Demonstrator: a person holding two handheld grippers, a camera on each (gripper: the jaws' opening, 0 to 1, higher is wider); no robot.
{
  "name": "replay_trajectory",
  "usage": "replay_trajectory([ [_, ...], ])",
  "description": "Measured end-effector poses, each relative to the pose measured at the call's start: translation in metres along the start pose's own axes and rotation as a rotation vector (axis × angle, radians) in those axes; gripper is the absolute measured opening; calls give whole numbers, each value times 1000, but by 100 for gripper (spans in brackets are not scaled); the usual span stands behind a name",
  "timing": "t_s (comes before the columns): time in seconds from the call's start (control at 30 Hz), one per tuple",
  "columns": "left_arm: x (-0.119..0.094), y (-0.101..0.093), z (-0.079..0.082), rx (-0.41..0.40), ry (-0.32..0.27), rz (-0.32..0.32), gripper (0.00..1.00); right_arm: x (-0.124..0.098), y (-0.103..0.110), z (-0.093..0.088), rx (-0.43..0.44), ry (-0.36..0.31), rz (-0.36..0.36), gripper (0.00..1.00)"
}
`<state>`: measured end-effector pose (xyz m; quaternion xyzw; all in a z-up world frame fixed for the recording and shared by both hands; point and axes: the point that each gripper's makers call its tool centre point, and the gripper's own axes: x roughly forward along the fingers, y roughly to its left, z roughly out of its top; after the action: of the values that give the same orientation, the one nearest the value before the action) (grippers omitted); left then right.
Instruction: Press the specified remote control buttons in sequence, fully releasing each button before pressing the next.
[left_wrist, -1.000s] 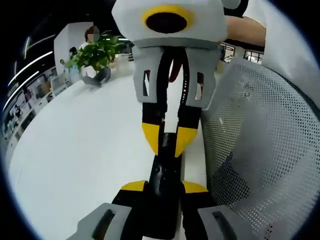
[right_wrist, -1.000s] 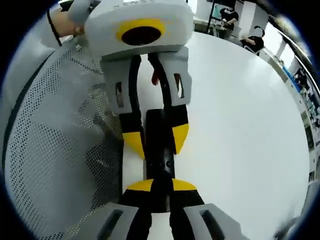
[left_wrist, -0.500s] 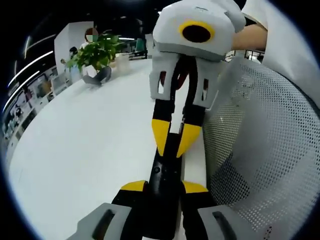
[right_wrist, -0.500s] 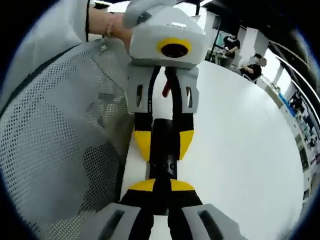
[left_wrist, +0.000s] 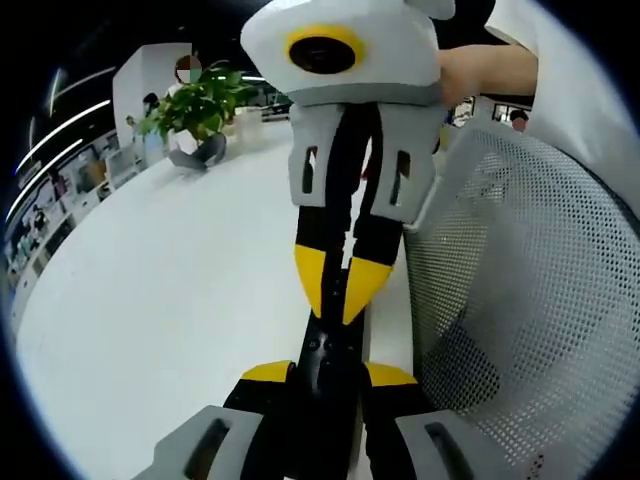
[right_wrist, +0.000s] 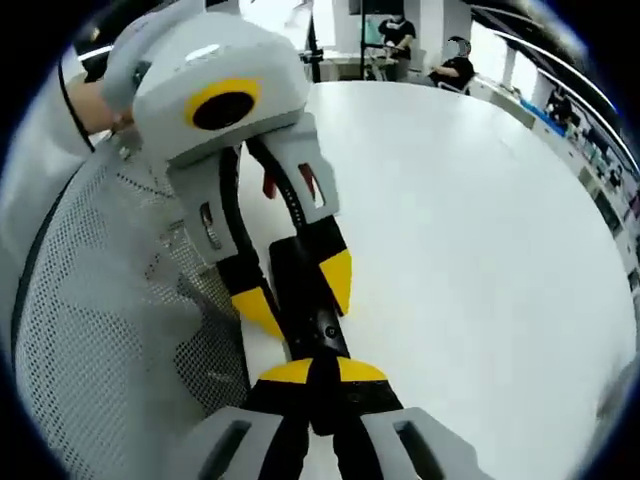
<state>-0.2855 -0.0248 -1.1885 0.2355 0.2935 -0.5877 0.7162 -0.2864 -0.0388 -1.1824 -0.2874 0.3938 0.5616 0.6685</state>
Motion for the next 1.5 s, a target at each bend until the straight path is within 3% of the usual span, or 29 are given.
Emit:
replay_trajectory([
  [0.1,0,0,0,1,0,0,25,0,3,1,-192,-23,-37,4],
  [0.17,0,0,0,2,1,-1,25,1,4,0,-228,-22,-37,4],
  [0.2,0,0,0,2,0,-2,26,2,6,1,-307,-12,-18,4],
  [0.3,0,-1,0,4,2,-4,26,3,7,1,-432,28,31,3],
  [0.33,0,-1,0,4,2,-4,26,3,8,2,-437,34,47,3],
  [0.5,0,-1,0,1,-1,-3,25,5,4,2,-245,94,81,3],
  [0.53,0,-1,0,-1,-2,-3,25,6,3,3,-236,102,72,3],
  [0.67,0,0,0,-4,-6,0,26,6,2,3,-62,170,-5,3],
  [0.73,0,0,0,-5,-7,1,26,6,1,4,18,153,-52,2],
  [0.83,0,0,0,-9,-8,9,26,5,2,6,-31,80,-71,2],
  [0.87,-1,0,0,-10,-8,10,26,4,4,6,-85,44,-79,2],
  [0.93,-1,0,0,-9,-11,12,26,5,7,7,-272,19,-98,2],
  [1.03,-1,0,0,-6,-11,10,26,6,10,6,-372,17,-86,1],
  [1.13,-1,0,0,-6,-9,10,26,6,8,6,-286,26,-25,1],
  [1.27,-1,0,0,-9,-12,12,26,8,6,7,-269,83,8,0],
  [1.33,-1,0,-1,-11,-16,13,26,7,5,7,-146,121,1,0],
  [1.37,-1,0,0,-13,-17,15,26,7,4,9,-26,118,-14,0],
  [1.4,-1,0,0,-14,-17,16,26,7,2,9,17,115,-27,0],
  [1.5,-2,0,-1,-16,-19,18,26,7,2,10,-2,94,-59,0],
])
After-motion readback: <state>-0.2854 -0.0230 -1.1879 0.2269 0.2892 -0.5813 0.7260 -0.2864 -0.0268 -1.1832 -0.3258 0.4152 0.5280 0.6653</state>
